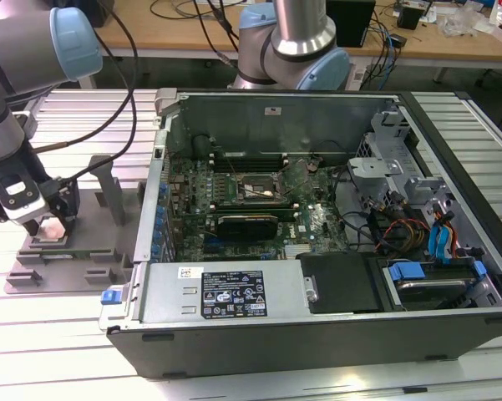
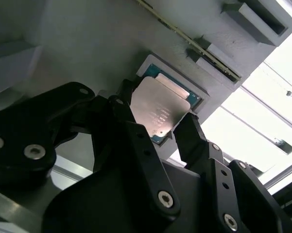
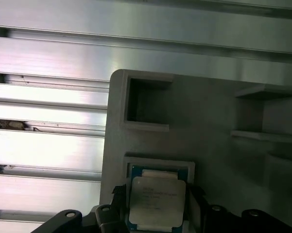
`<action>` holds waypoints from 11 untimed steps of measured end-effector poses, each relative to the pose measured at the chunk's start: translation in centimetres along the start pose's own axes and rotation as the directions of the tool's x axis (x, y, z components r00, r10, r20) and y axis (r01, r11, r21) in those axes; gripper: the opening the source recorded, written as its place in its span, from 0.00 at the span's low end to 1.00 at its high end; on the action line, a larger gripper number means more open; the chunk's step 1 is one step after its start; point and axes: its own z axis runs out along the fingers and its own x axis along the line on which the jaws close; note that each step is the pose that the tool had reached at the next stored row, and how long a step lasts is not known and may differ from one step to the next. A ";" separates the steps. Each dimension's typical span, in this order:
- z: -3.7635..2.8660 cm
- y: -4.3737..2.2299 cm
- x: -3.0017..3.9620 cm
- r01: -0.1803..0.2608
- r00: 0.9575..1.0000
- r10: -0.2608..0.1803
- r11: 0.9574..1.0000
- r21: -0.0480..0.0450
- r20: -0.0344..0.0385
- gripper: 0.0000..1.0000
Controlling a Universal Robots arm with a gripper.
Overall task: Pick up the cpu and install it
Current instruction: 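Pick up the cpu and move it towards the insertion slot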
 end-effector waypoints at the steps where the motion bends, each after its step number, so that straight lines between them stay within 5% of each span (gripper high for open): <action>1: 0.04 0.02 0.04 0.000 1.000 0.000 1.000 0.000 0.000 0.62; 9: 0.10 0.03 0.16 0.000 1.000 0.000 1.000 0.000 0.000 0.62; 11: 0.10 0.03 0.16 0.000 1.000 0.000 1.000 0.000 0.000 0.55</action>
